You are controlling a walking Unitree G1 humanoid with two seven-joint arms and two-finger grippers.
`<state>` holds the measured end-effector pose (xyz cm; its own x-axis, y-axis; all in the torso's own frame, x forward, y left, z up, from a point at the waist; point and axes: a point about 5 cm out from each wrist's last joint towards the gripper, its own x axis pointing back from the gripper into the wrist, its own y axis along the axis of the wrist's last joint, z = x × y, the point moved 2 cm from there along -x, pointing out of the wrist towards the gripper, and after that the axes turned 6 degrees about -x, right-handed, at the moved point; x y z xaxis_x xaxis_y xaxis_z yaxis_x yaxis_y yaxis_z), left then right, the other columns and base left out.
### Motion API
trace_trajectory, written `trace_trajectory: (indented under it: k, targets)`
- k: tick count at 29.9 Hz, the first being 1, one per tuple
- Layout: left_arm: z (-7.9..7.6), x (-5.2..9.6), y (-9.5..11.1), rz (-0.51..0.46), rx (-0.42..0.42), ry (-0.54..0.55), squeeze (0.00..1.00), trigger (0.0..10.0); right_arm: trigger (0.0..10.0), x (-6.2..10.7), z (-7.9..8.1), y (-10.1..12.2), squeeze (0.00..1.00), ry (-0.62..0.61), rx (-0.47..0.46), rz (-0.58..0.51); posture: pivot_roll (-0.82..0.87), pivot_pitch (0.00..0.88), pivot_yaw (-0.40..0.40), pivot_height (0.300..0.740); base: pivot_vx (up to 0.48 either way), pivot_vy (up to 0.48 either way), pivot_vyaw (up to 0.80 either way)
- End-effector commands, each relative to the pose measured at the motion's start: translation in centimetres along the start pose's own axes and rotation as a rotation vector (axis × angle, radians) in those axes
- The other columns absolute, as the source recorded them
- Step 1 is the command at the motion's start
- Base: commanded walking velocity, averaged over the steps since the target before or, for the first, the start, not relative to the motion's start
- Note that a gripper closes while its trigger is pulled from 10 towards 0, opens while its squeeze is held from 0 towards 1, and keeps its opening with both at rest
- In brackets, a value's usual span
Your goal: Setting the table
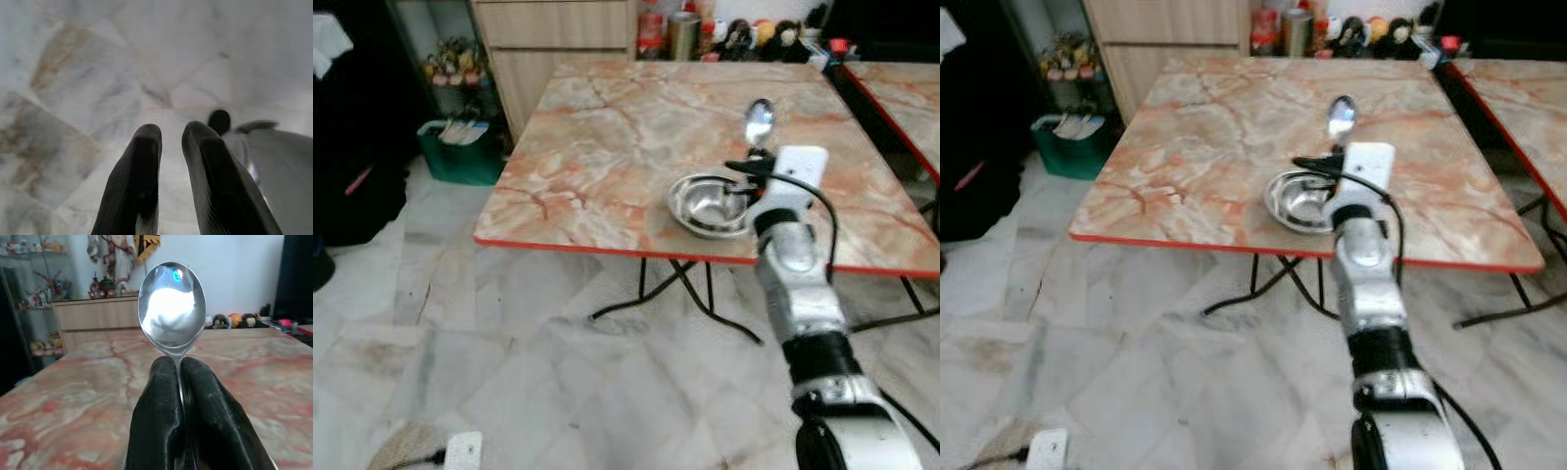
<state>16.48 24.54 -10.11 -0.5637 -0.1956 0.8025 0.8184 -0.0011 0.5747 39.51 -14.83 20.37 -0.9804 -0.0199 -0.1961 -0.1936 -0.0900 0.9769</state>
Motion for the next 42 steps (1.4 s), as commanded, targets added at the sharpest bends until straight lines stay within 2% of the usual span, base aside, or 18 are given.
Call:
trace_trajectory:
  k: [1,21,38,42]
  targets:
    - [-0.6,0.05,-0.58,0.028,0.002,-0.014,0.0,10.0,10.0,-0.07,-1.14,0.72,0.0,-0.027,-0.002,-0.022,0.02,0.103,0.022,0.736,0.326,0.0,0.0]
    - [-0.59,0.14,-0.88,0.032,-0.011,-0.023,0.0,10.0,10.0,0.0,-0.92,0.78,0.0,-0.018,-0.008,-0.028,0.02,0.076,0.027,0.736,0.331,0.0,0.0]
    - [-0.61,0.09,-0.7,0.028,0.0,-0.019,0.0,10.0,10.0,-0.1,-0.96,0.75,0.0,-0.018,-0.007,-0.021,0.02,0.092,0.02,0.736,0.33,0.0,0.0]
    - [-0.63,0.09,-0.68,0.027,0.005,-0.019,0.0,10.0,10.0,-0.13,-0.95,0.73,0.0,-0.018,-0.008,-0.02,0.03,0.095,0.019,0.736,0.063,0.0,0.0]
